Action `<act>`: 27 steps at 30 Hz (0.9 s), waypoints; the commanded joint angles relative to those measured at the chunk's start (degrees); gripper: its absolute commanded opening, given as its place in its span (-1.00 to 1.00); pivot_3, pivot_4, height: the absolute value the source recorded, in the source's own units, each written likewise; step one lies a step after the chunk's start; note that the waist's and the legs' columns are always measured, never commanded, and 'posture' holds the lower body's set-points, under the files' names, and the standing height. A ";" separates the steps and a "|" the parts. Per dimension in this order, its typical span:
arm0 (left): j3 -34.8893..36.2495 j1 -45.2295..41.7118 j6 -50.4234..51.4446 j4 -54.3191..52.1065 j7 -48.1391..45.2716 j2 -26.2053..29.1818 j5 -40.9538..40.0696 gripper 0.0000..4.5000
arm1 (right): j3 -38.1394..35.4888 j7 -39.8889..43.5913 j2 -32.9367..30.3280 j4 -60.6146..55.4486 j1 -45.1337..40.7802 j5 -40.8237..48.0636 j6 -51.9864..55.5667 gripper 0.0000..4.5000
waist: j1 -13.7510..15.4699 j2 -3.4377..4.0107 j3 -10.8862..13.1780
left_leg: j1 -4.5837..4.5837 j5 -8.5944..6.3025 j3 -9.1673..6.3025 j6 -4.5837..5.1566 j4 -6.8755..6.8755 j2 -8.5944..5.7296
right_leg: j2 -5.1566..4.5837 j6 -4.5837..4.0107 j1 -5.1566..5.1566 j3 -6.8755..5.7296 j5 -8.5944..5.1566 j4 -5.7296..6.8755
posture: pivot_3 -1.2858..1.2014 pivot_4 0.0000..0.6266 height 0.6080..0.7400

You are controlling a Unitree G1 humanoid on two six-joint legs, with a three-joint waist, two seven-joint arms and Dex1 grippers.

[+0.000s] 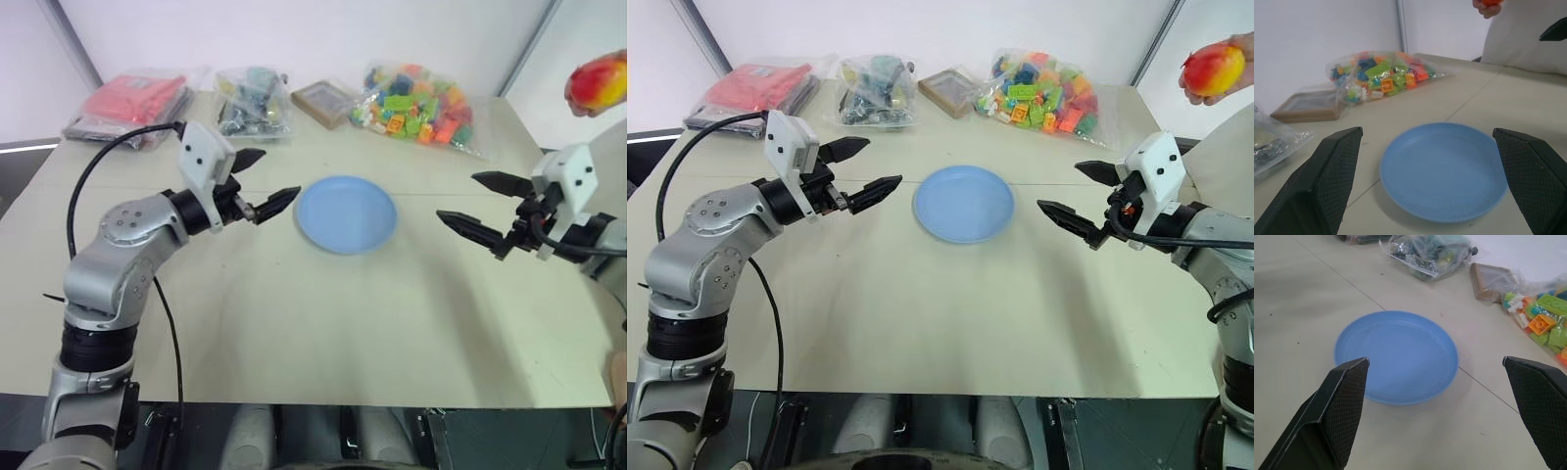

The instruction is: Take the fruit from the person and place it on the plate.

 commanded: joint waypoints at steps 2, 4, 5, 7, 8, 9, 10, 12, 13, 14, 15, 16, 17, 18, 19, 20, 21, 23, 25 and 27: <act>0.47 -1.27 -1.39 -0.81 0.42 -0.33 0.16 0.99 | -2.60 0.03 -1.38 -0.56 -0.31 0.27 -0.90 1.00 | 0.00 0.00 0.00 | 0.00 0.00 0.00 0.00 0.00 0.00 | 0.00 0.00 0.00 0.00 0.00 0.00 | 0.03 -0.52 0.87; 0.78 -1.39 -1.09 -0.78 0.78 -0.46 -0.07 0.99 | -2.58 0.03 -1.44 -0.49 -0.32 0.16 -1.01 1.00 | -0.01 0.00 0.00 | 0.00 0.00 0.00 0.00 0.00 0.00 | 0.00 0.00 0.00 0.00 0.00 0.00 | 0.03 -0.52 0.87; 0.82 -1.44 -1.04 -0.80 0.84 -0.49 -0.13 0.99 | -2.62 0.07 -1.47 -0.40 -0.31 0.17 -1.02 1.00 | -0.01 0.00 0.00 | 0.00 0.00 0.00 0.00 0.00 0.00 | 0.00 0.00 0.00 0.00 0.00 0.00 | 0.03 -0.52 0.87; 0.88 -1.36 -0.96 -0.93 0.69 -0.38 -0.31 0.99 | -2.63 0.17 -1.55 -0.26 -0.19 0.04 -1.16 1.00 | -0.01 0.00 0.00 | 0.00 0.00 0.00 0.00 0.00 0.00 | 0.00 0.00 0.00 0.00 0.00 0.00 | 0.03 -0.52 0.87; 0.85 -1.30 -0.99 -0.94 0.67 -0.32 -0.27 0.99 | -2.60 0.20 -1.58 -0.25 -0.13 -0.05 -1.24 1.00 | 0.00 0.00 0.00 | 0.00 0.00 0.00 0.00 0.00 0.00 | 0.00 0.00 0.00 0.00 0.00 0.00 | 0.03 -0.52 0.87; 0.78 -1.29 -1.00 -0.95 0.70 -0.31 -0.22 0.99 | -2.61 0.27 -1.63 -0.18 -0.08 -0.12 -1.33 1.00 | 0.00 0.00 0.00 | 0.00 0.00 0.00 0.00 0.00 0.00 | 0.00 0.00 0.00 0.00 0.00 0.00 | 0.03 -0.52 0.87; 0.77 -1.26 -1.02 -0.92 0.70 -0.32 -0.21 0.99 | -2.64 0.27 -1.65 -0.23 -0.05 -0.07 -1.28 1.00 | 0.01 0.00 0.00 | 0.00 0.00 0.00 0.00 0.00 0.00 | 0.00 0.00 0.00 0.00 0.00 0.00 | 0.03 -0.52 0.87; 0.79 -1.25 -1.04 -0.93 0.67 -0.36 -0.30 0.99 | -2.77 0.23 -1.65 -0.22 0.01 0.11 -1.19 1.00 | 0.00 0.00 0.00 | 0.00 0.00 0.00 0.00 0.00 0.00 | 0.00 0.00 0.00 0.00 0.00 0.00 | 0.03 -0.52 0.87; 0.78 -1.26 -1.01 -0.94 0.68 -0.40 -0.33 0.99 | -2.80 0.29 -1.75 -0.17 0.09 0.07 -1.21 1.00 | 0.00 0.00 0.00 | 0.00 0.00 0.00 0.00 0.00 0.00 | 0.00 0.00 0.00 0.00 0.00 0.00 | 0.03 -0.52 0.87; 0.77 -1.26 -0.98 -0.94 0.67 -0.42 -0.37 0.99 | -2.86 0.34 -1.84 -0.11 0.13 0.06 -1.23 1.00 | 0.00 0.00 0.00 | 0.00 0.00 0.00 0.00 0.00 0.00 | 0.00 0.00 0.00 0.00 0.00 0.00 | 0.03 -0.52 0.87; 0.76 -1.25 -0.99 -0.94 0.65 -0.41 -0.37 0.99 | -2.92 0.38 -1.92 -0.12 0.17 0.06 -1.23 1.00 | -0.01 0.00 0.00 | 0.00 0.00 0.00 0.00 0.00 0.00 | 0.00 0.00 0.00 0.00 0.00 0.00 | 0.03 -0.52 0.87; 0.71 -1.24 -1.00 -0.96 0.65 -0.42 -0.35 0.99 | -3.03 0.41 -1.98 -0.07 0.19 0.08 -1.22 1.00 | 0.00 0.00 0.00 | 0.00 0.00 0.00 0.00 0.00 0.00 | 0.00 0.00 0.00 0.00 0.00 0.00 | 0.03 -0.52 0.87; 0.71 -1.24 -0.96 -0.99 0.66 -0.48 -0.44 0.99 | -3.09 0.43 -2.04 -0.04 0.25 0.01 -1.27 1.00 | 0.00 0.00 0.00 | 0.00 0.00 0.00 0.00 0.00 0.00 | 0.00 0.00 0.00 0.00 0.00 0.00 | 0.03 -0.52 0.87; 0.69 -1.17 -0.92 -1.04 0.65 -0.56 -0.53 0.99 | -3.11 0.47 -2.11 -0.05 0.31 -0.04 -1.30 1.00 | 0.01 0.00 0.00 | 0.00 0.00 0.00 0.00 0.00 0.00 | 0.00 0.00 0.00 0.00 0.00 0.00 | 0.03 -0.52 0.87; 0.68 -1.12 -0.88 -1.08 0.65 -0.61 -0.60 0.99 | -3.11 0.51 -2.16 -0.06 0.36 -0.07 -1.33 1.00 | 0.01 0.00 0.00 | 0.00 0.00 0.00 0.00 0.00 0.00 | 0.00 0.00 0.00 0.00 0.00 0.00 | 0.03 -0.52 0.87; 0.67 -1.08 -0.87 -1.10 0.64 -0.64 -0.64 0.99 | -3.11 0.53 -2.19 -0.07 0.39 -0.08 -1.35 1.00 | 0.01 0.00 0.00 | 0.00 0.00 0.00 0.00 0.00 0.00 | 0.00 0.00 0.00 0.00 0.00 0.00 | 0.03 -0.52 0.87; 0.60 -1.00 -0.98 -1.13 0.58 -0.65 -0.58 0.99 | -3.13 0.50 -2.19 -0.05 0.33 -0.05 -1.32 1.00 | 0.00 0.00 0.00 | 0.00 0.00 0.00 0.00 0.00 0.00 | 0.00 0.00 0.00 0.00 0.00 0.00 | 0.03 -0.52 0.87; 0.53 -1.01 -1.08 -1.14 0.58 -0.78 -0.54 0.99 | -3.15 0.40 -2.19 0.01 0.27 -0.08 -1.37 1.00 | -0.01 0.00 0.00 | 0.00 0.00 0.00 0.00 0.00 0.00 | 0.00 0.00 0.00 0.00 0.00 0.00 | 0.03 -0.52 0.87; 0.35 -1.07 -1.20 -1.12 0.61 -0.96 -0.41 0.99 | -3.18 0.44 -2.22 0.03 0.34 -0.10 -1.43 1.00 | -0.01 0.00 0.00 | 0.00 0.00 0.00 0.00 0.00 0.00 | 0.00 0.00 0.00 0.00 0.00 0.00 | 0.03 -0.52 0.87; 0.15 -1.06 -1.32 -1.15 0.64 -1.08 -0.20 0.99 | -3.21 0.57 -2.30 0.12 0.43 -0.18 -1.54 1.00 | -0.01 0.00 0.00 | 0.00 0.00 0.00 0.00 0.00 0.00 | 0.00 0.00 0.00 0.00 0.00 0.00 | 0.03 -0.52 0.87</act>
